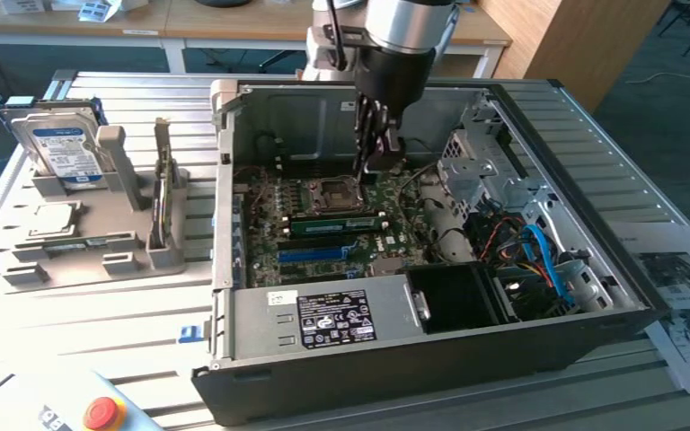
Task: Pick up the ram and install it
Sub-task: 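Insert the ram into the slot, then press down the ram until it locks into place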
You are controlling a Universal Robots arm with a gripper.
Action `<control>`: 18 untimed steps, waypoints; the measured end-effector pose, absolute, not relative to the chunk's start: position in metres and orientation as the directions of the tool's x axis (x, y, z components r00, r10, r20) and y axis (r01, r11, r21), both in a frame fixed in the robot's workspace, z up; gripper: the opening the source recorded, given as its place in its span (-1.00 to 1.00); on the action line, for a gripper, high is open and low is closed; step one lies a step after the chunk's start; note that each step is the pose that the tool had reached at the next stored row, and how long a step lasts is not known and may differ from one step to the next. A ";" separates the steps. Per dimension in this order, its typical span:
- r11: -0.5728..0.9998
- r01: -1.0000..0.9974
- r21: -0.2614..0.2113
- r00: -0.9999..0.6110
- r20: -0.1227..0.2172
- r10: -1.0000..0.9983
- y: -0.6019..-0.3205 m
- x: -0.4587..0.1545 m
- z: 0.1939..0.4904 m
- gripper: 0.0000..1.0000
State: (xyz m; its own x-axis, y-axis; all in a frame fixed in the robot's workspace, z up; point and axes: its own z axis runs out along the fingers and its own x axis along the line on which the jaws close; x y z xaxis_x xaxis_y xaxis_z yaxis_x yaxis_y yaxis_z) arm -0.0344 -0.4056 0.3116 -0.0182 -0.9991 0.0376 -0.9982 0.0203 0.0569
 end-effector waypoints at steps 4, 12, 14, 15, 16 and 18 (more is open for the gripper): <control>0.020 -0.998 0.057 -0.018 0.040 -0.999 -0.406 -0.034 0.319 -0.38; 0.021 -0.998 0.057 -0.018 0.040 -0.999 -0.406 -0.034 0.323 -0.38; 0.020 -0.998 0.057 -0.018 0.040 -0.999 -0.406 -0.034 0.325 -0.38; 0.020 -0.998 0.057 -0.018 0.040 -0.999 -0.406 -0.034 0.325 -0.38; 0.020 -0.998 0.057 -0.018 0.040 -0.999 -0.406 -0.034 0.325 -0.38; 0.020 -0.998 0.057 -0.018 0.040 -0.999 -0.406 -0.034 0.325 -0.38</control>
